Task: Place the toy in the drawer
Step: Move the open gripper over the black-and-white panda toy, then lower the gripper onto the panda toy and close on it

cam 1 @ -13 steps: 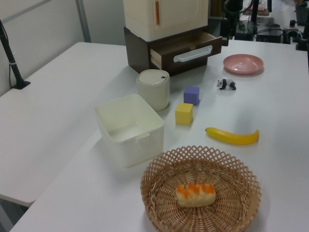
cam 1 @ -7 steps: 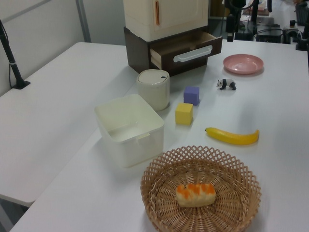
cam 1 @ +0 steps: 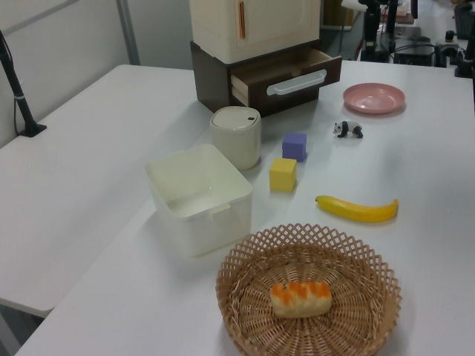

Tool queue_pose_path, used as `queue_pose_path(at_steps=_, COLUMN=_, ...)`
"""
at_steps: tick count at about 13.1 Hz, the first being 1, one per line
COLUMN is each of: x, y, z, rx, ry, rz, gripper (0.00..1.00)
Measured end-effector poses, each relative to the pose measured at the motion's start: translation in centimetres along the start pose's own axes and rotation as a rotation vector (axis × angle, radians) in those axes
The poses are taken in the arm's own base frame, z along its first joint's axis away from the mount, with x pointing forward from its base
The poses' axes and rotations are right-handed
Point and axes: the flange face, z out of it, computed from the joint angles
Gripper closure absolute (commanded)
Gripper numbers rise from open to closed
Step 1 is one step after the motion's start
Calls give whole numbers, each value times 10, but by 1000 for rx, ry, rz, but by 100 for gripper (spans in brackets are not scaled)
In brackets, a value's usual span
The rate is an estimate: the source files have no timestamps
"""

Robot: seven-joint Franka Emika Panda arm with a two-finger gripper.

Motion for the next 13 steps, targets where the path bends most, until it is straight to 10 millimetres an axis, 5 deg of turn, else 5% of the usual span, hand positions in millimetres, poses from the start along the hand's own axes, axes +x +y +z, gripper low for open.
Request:
queue_pose_path(at_steps=5, x=-9, y=18, z=24, rx=18, ry=-39, rz=-52, gripper=0)
queue_pose_path(at_steps=13, x=10, y=31, z=130, rx=6, ry=-33, rz=-170, gripper=0)
